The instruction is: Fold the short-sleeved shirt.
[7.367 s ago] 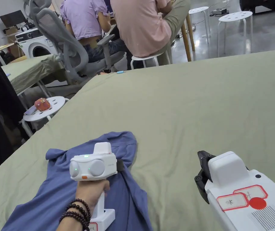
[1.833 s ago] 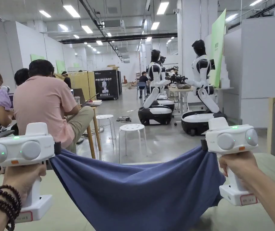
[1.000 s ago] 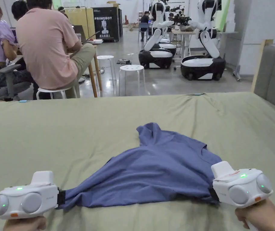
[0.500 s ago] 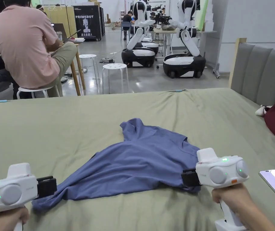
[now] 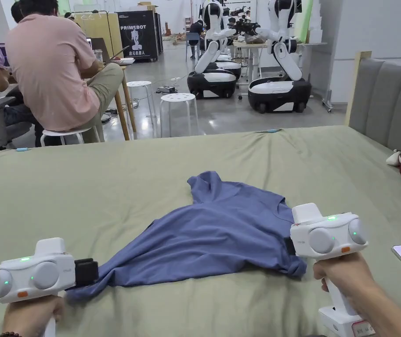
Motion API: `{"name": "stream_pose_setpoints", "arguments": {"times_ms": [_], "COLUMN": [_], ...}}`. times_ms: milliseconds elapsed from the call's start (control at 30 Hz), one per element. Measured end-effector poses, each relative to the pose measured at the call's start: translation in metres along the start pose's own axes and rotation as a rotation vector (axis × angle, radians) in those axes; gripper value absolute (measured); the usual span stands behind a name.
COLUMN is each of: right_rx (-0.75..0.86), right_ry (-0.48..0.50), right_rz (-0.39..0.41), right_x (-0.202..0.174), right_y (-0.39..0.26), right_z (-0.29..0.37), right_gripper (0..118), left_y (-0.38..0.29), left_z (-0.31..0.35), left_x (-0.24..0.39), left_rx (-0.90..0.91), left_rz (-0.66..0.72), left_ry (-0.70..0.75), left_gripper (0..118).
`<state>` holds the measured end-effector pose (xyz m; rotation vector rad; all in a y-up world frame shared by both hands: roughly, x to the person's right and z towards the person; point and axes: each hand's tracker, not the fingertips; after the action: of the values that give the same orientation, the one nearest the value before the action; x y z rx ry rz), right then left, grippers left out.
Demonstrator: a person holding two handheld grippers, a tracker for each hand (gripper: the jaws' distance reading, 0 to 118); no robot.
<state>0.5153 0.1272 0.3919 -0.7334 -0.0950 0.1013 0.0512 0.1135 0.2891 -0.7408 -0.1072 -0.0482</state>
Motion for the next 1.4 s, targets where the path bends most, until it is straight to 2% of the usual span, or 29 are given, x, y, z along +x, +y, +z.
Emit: {"name": "stream_pose_setpoints", "arguments": {"times_ms": [33, 100, 233, 300, 333, 367, 400, 433, 500, 633, 867, 1000, 1133, 1167, 1200, 1233, 1267, 1300, 1400], "right_rx": [-0.001, -0.009, -0.018, -0.019, -0.021, -0.022, -0.022, -0.022, -0.024, -0.019, 0.024, 0.037, 0.037, 0.034, 0.031, 0.03, 0.03, 0.023, -0.02], "right_ry": [0.004, 0.006, 0.002, 0.0, 0.0, -0.001, -0.002, -0.004, -0.007, -0.011, -0.003, 0.015, 0.066, 0.083, 0.085, 0.084, 0.083, 0.085, 0.106], "right_rz": [0.002, 0.006, 0.007, 0.002, -0.001, -0.003, -0.007, -0.011, -0.013, -0.011, 0.005, 0.028, 0.074, 0.075, 0.08, 0.091, 0.104, 0.109, 0.108], "right_x": [-0.002, -0.001, 0.0, 0.002, 0.003, 0.004, 0.006, 0.006, 0.009, 0.014, 0.02, 0.02, 0.016, 0.016, 0.016, 0.021, 0.021, 0.022, 0.031], "right_y": [0.001, 0.0, 0.0, 0.0, 0.0, 0.0, 0.0, 0.0, 0.0, 0.003, 0.029, 0.063, 0.104, 0.116, 0.125, 0.135, 0.146, 0.159, 0.192], "right_z": [-0.002, -0.004, -0.007, -0.008, -0.008, -0.009, -0.01, -0.01, -0.01, -0.005, 0.005, -0.011, -0.044, -0.056, -0.067, -0.08, -0.094, -0.111, -0.159], "right_gripper": [0, 0, 0, 0, 0, 0, 0, 0, 0, 0, 0, 0, 0, 3, 15, 40, 80, 94, 103], "left_y": [-0.002, -0.004, -0.001, -0.004, -0.006, -0.008, -0.009, -0.009, -0.006, 0.007, 0.036, 0.05, 0.061, 0.063, 0.064, 0.065, 0.067, 0.069, 0.077], "left_z": [-0.004, -0.015, -0.034, -0.039, -0.04, -0.045, -0.044, -0.042, -0.039, -0.032, 0.001, 0.008, -0.006, -0.012, -0.016, -0.019, -0.025, -0.032, -0.047], "left_x": [0.0, -0.003, -0.006, -0.005, -0.004, -0.004, -0.003, -0.002, 0.0, 0.002, 0.015, 0.038, 0.05, 0.052, 0.055, 0.058, 0.06, 0.062, 0.073], "left_rx": [0.0, 0.012, -0.036, -0.065, -0.084, -0.108, -0.123, -0.1, -0.078, -0.063, 0.018, 0.058, 0.081, 0.079, 0.079, 0.08, 0.079, 0.078, 0.076], "left_rz": [0.014, 0.036, 0.032, 0.026, 0.025, 0.033, 0.047, 0.043, 0.02, 0.038, 0.045, -0.026, -0.018, -0.019, -0.021, -0.026, -0.028, -0.029, -0.038], "left_ry": [0.011, 0.015, 0.043, 0.033, 0.007, -0.02, -0.047, -0.034, -0.021, 0.001, -0.081, -0.082, -0.109, -0.111, -0.116, -0.128, -0.147, -0.155, -0.157], "left_gripper": [113, 102, 95, 76, 71, 71, 52, 40, 2, 1, 1, 1, 1, 1, 1, 1, 1, 1, 1]}}
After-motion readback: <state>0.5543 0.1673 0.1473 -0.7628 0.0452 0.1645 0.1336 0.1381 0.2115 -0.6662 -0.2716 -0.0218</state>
